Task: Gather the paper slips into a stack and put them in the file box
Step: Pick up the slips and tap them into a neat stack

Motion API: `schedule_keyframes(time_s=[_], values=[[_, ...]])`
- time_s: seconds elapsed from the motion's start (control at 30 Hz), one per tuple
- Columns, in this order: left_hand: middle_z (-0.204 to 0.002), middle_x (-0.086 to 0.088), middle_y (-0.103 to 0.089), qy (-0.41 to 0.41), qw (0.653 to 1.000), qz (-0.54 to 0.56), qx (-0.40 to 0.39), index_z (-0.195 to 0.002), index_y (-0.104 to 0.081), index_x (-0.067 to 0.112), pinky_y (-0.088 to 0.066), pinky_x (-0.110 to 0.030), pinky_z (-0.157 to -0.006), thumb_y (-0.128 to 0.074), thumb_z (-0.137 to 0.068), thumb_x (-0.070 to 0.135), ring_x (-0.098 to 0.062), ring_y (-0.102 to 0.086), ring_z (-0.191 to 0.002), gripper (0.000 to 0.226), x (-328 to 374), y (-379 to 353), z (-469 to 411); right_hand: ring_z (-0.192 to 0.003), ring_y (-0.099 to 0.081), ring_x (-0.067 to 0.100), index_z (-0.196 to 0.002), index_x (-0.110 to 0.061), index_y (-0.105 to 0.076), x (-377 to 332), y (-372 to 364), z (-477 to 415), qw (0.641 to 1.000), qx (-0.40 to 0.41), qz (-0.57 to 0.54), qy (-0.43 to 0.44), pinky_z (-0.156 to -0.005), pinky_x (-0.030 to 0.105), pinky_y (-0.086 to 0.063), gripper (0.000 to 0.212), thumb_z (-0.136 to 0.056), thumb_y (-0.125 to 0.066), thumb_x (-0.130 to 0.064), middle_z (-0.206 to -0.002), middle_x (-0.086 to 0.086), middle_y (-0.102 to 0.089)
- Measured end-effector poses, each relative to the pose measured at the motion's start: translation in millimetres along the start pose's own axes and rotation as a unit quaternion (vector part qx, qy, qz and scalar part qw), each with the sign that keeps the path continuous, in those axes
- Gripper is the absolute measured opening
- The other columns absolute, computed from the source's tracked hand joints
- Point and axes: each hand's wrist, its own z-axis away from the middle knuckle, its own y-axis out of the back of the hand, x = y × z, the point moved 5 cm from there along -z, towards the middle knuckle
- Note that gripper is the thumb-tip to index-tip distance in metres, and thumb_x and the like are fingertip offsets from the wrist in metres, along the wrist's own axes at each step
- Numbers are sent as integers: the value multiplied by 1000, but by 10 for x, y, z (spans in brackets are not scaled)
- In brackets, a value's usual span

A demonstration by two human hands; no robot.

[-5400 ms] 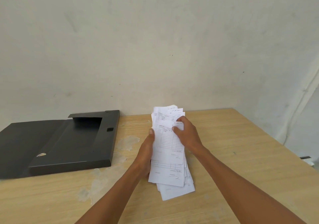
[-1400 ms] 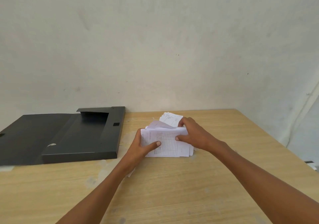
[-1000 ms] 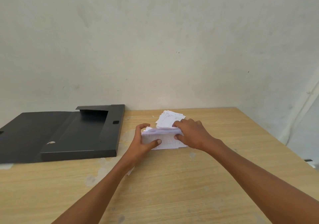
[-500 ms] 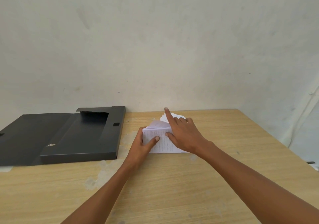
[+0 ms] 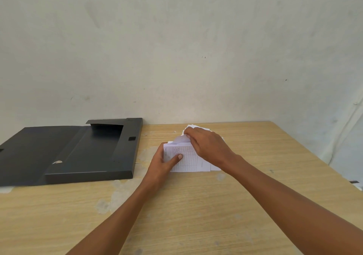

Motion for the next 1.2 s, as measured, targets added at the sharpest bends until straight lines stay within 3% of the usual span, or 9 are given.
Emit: schedule_keyframes(time_s=[0.23, 0.47, 0.63, 0.73, 0.8, 0.9, 0.97, 1.07, 1.2], values=[[-120, 4, -64, 6, 1000, 3, 7, -126, -49, 33, -63, -27, -80, -75, -86, 42, -15, -66, -109, 48, 0, -19, 1, -96, -68, 22, -130, -25, -60, -69, -48, -25, 996, -61, 64, 26, -69, 39, -55, 34, -103, -40, -27, -112, -2, -71], [-124, 6, -62, -4, 1000, 9, -11, -135, -45, 31, -62, -23, -76, -67, -92, 41, -14, -66, -109, 49, 51, -61, 35, -146, -29, 28, -158, -31, -6, -48, -289, 117, 974, -207, 78, -38, -117, 54, -18, 68, -99, -18, -63, -160, 7, -32], [-122, 10, -62, -4, 1000, -13, -19, -134, -45, 33, -60, -22, -74, -62, -96, 39, -10, -64, -110, 42, 30, -45, -13, -150, -21, 27, -158, -29, 6, 234, -200, 135, 981, -163, 34, -98, -119, 57, -14, 105, -79, -38, -83, -163, 8, -24], [-123, 5, -62, 16, 999, -28, -33, -134, -45, 32, -63, -28, -80, -64, -95, 41, -16, -65, -111, 44, -6, -30, -79, -123, -53, 24, -134, -23, -47, 341, -152, 174, 969, -201, 97, -101, -113, 50, -27, 52, -92, -52, -54, -131, 3, -61], [-123, 1, -62, 25, 998, -23, -61, -134, -43, 30, -63, -35, -85, -65, -94, 41, -18, -65, -112, 47, 24, -30, -130, -90, -59, 22, -107, -24, -56, 310, -87, 126, 977, -177, 57, -107, -92, 41, -41, 17, -98, -52, -38, -106, -2, -70], [-125, -1, -57, 16, 999, -11, -50, -135, -36, 27, -62, -32, -81, -62, -97, 39, -16, -62, -111, 48, 166, 39, -179, -83, -57, 20, -101, -29, -57, 372, -143, 73, 962, -206, -34, -176, -68, 33, -40, 8, -95, -56, -35, -97, -6, -67], [-128, 1, -55, 4, 999, -4, 44, -142, -31, 27, -54, -25, -83, -63, -95, 45, -12, -61, -112, 60, 222, 206, -230, -88, -63, 20, -99, -28, -59, 456, -177, 35, 930, -166, -200, -260, -71, 35, -46, 8, -92, -61, -32, -99, -7, -68], [-132, -3, -62, 96, 992, 80, 9, -149, -34, 24, -56, -41, -96, -64, -88, 60, -21, -68, -114, 77, 146, 241, -274, -91, -69, 19, -118, -14, -67, 409, -301, 6, 790, -98, -475, -374, -70, 30, -53, 27, -91, -67, -19, -110, 3, -73], [-130, -3, -70, 134, 977, 155, -62, -140, -55, 25, -56, -53, -97, -58, -101, 35, -27, -70, -114, 40, 35, 66, -266, -98, -71, 25, -121, -6, -67, 200, -666, -9, 734, -122, -519, -421, -82, 38, -59, 35, -89, -71, -18, -112, 10, -74]])
